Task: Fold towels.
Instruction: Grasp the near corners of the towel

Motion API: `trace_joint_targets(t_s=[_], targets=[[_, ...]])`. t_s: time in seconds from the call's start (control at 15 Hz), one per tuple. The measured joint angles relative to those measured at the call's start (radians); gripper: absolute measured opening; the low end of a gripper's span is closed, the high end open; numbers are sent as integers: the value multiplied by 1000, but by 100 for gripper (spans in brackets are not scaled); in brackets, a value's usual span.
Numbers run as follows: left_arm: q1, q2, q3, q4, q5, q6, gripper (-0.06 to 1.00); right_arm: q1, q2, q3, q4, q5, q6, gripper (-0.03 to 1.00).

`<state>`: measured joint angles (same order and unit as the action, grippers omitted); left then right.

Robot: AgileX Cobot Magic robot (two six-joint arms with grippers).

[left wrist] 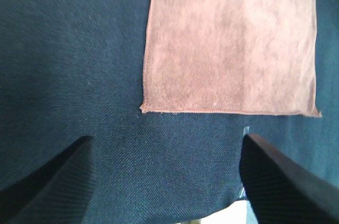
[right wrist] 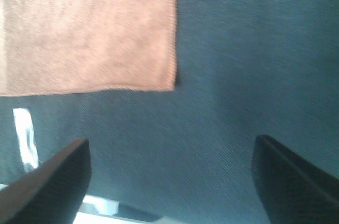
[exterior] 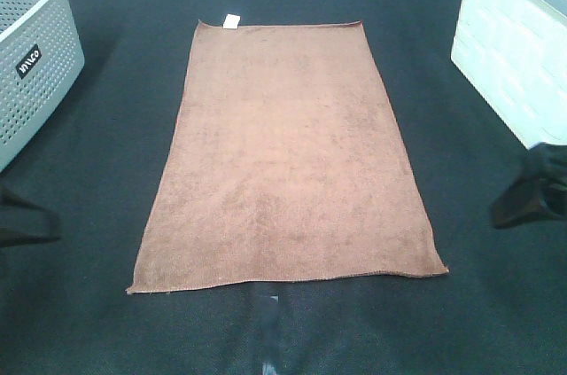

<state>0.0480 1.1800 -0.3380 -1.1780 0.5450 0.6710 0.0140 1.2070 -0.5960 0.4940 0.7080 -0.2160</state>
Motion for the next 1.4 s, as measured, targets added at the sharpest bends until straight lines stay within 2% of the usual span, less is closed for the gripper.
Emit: trace_joint_targets(t_s=[0.07,0.2,0.27,0.33,0.4,0.47,0.87,1.13,1.2,1.33,1.4], targets=[[0,98,-1,-110,5,131,71,0,74,-1,76,-26,-91,78],[0,222,-8,-243,30,312,71,0,169,-5,185,-41,-211,78],[0,273,-20,-289,42,378,71,0,213,-6,231,-44,-269,78],[0,273,-20,-289,42,378,71,0,213,-6,231,-44,-269,78],[0,345,-45,-339,66,449,71,0,281,-6,296,-59,-351,78],[0,392,-67,-359,77,478,71,0,322,-7,345,-69,-404,78],[-13,607,-146,-392,90,545,71,0,556,-12,629,-116,-715,77],[-135,685,-198,-458,77,556,71,5,645,-19,814,-83,-892,75],[-135,685,-198,-458,77,556,71,5,645,-19,814,-83,-892,75],[-185,717,-240,-466,81,556,71,46,669,-41,847,-79,-929,75],[-217,740,-271,-474,85,535,68,70,681,-60,851,-89,-923,70]])
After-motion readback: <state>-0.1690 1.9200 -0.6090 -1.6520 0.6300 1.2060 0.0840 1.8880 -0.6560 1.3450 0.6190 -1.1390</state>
